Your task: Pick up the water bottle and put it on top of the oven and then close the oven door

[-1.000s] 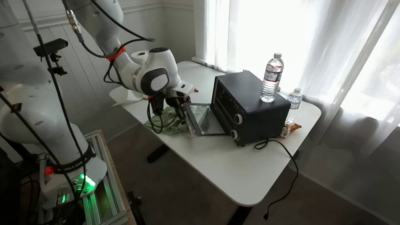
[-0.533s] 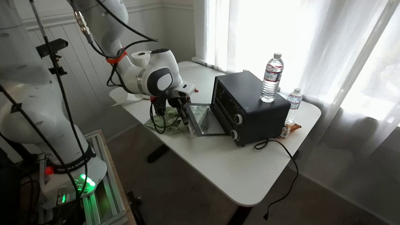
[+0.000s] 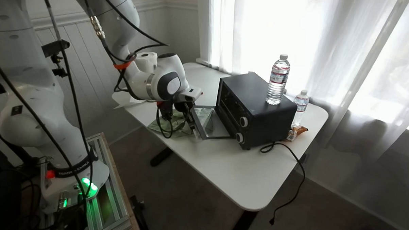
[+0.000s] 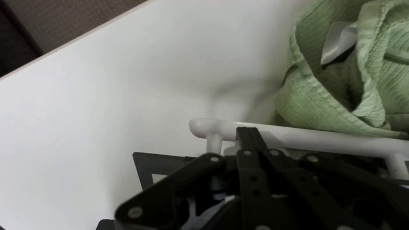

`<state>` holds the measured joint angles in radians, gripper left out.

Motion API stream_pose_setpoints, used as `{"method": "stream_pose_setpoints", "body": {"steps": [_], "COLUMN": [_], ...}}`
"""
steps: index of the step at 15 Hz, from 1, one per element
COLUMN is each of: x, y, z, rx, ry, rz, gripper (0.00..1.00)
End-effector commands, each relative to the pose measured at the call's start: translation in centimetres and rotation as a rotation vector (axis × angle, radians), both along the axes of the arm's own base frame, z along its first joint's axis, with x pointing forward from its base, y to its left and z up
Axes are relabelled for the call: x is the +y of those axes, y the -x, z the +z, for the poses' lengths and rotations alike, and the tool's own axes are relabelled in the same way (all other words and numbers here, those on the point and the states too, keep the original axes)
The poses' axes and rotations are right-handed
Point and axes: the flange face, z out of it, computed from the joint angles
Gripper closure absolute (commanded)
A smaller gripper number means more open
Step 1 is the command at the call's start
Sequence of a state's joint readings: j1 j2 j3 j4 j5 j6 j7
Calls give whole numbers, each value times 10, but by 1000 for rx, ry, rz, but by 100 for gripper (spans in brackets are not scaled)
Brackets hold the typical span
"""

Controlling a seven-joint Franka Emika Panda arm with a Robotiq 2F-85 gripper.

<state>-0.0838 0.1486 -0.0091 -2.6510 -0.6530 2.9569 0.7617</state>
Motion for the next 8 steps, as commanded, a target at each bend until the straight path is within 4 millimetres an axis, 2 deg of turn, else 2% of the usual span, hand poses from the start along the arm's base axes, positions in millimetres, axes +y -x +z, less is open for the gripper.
{"method": "stream_pose_setpoints", "body": {"steps": [1, 8], "x": [1, -2], "y": [-7, -12], "z": [-5, 2], "rx": [-28, -83], "ry": [-2, 1], "rz": [2, 2], "gripper": [100, 100]}}
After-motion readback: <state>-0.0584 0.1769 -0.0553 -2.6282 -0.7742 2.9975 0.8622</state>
